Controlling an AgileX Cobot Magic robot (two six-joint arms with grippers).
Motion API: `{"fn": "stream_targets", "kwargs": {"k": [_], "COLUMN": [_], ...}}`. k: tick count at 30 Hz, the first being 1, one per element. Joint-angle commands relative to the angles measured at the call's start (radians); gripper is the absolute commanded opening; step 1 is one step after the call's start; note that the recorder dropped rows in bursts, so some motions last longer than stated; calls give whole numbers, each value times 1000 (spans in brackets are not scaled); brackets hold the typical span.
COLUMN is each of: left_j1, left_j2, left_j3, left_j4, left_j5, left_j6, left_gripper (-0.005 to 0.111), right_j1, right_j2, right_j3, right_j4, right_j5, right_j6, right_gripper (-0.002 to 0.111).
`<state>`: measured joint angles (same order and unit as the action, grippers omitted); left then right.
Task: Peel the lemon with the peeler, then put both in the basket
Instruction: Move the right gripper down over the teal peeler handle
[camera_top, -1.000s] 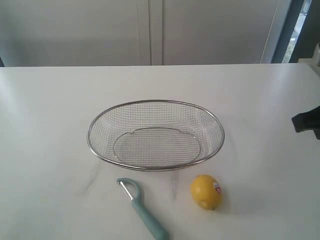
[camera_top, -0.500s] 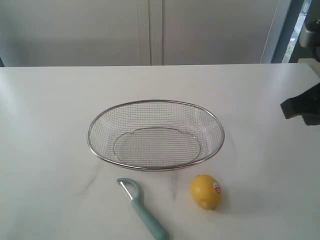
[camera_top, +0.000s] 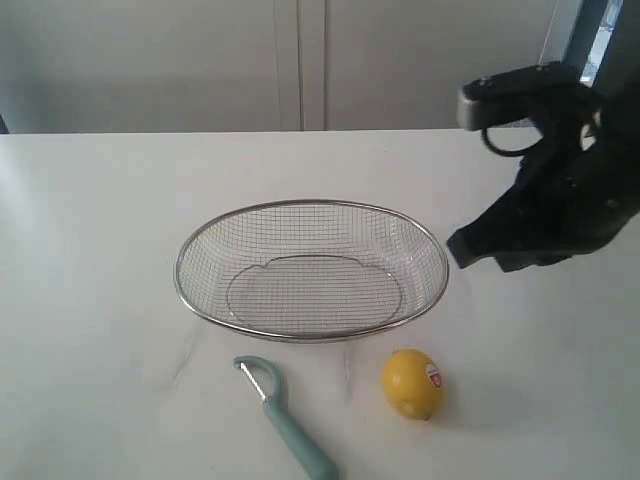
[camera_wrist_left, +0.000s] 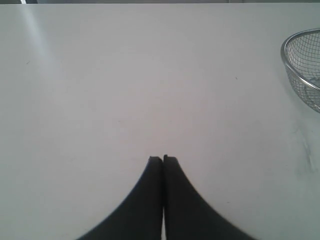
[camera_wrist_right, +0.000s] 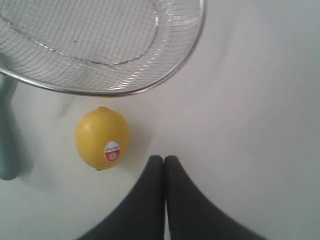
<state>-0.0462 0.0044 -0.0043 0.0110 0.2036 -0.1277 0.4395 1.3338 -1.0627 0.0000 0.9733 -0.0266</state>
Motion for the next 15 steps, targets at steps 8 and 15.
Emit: {"fn": "stream_targets", "kwargs": {"k": [8,15], "left_j1": [3,3], "left_j2": [-4,-4], "left_j3": [4,4], "left_j4": [-2,-2], "left_j5": [-1,-1], "left_j6": [-4,-4], "left_gripper": [0,0], "right_j1": [280,440], "right_j2": [144,231], "right_j3": [-76,-93], "right_j4": [11,11], "right_j5": [-56,-99], "right_j6": [6,6], "right_gripper": [0,0]}}
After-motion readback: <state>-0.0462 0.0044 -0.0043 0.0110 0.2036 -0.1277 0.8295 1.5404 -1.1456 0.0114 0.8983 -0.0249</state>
